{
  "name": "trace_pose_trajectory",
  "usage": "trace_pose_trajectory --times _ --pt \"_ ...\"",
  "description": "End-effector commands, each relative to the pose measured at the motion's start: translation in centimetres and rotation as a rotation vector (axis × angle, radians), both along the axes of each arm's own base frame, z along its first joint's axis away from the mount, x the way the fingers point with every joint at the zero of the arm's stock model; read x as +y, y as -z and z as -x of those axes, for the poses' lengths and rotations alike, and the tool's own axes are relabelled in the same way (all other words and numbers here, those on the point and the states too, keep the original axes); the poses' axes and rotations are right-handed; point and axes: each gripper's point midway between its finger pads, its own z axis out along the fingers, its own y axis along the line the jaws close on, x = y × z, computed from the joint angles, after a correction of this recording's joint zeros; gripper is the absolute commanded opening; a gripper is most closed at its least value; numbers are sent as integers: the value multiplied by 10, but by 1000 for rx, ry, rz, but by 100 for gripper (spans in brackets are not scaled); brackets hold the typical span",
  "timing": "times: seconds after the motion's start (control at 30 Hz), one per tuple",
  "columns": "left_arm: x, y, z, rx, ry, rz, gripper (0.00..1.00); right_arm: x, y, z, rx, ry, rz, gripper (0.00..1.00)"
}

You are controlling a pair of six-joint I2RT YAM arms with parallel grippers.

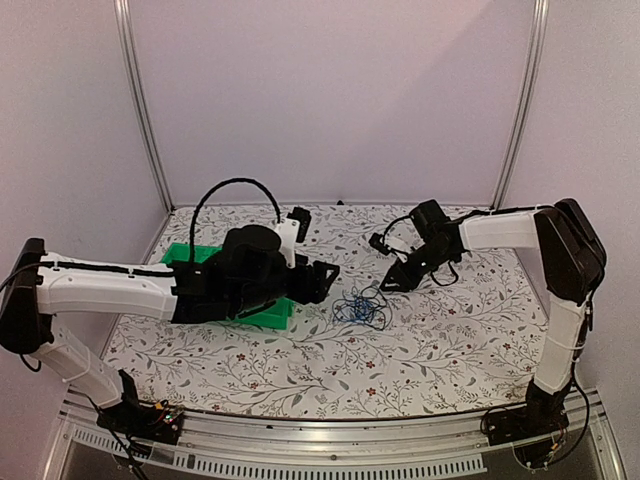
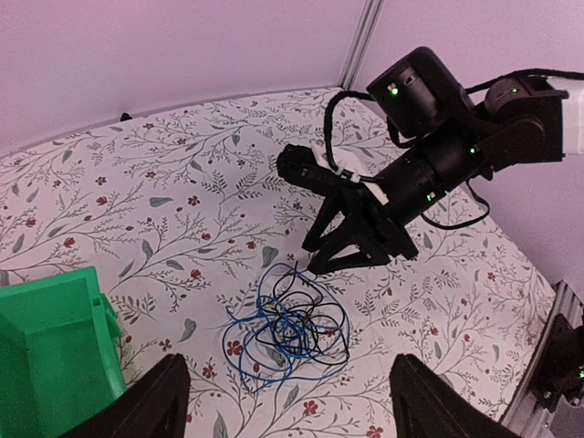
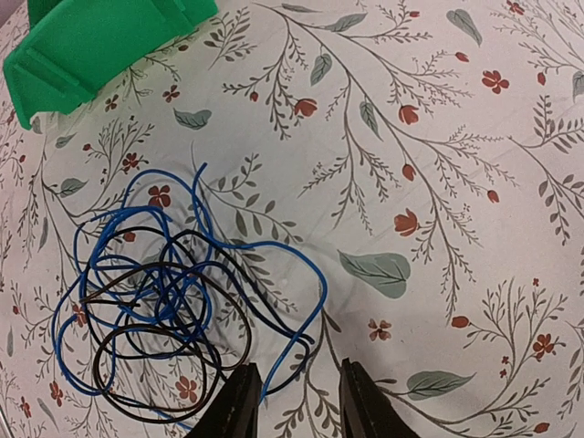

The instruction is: Untangle the cables

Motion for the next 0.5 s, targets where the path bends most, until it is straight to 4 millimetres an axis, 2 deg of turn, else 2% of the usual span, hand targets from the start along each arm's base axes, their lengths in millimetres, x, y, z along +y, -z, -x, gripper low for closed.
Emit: trace_pose_trajectory --times 0.0,0.2,0.47 --pt "-17 -6 5 -10 37 31 77 5 -2 -7 12 7 -24 33" --pt "-26 4 8 4 45 15 77 8 7 -9 38 8 -30 30" --pt "-30 12 9 4 47 -16 76 10 18 -8 58 2 -31 17"
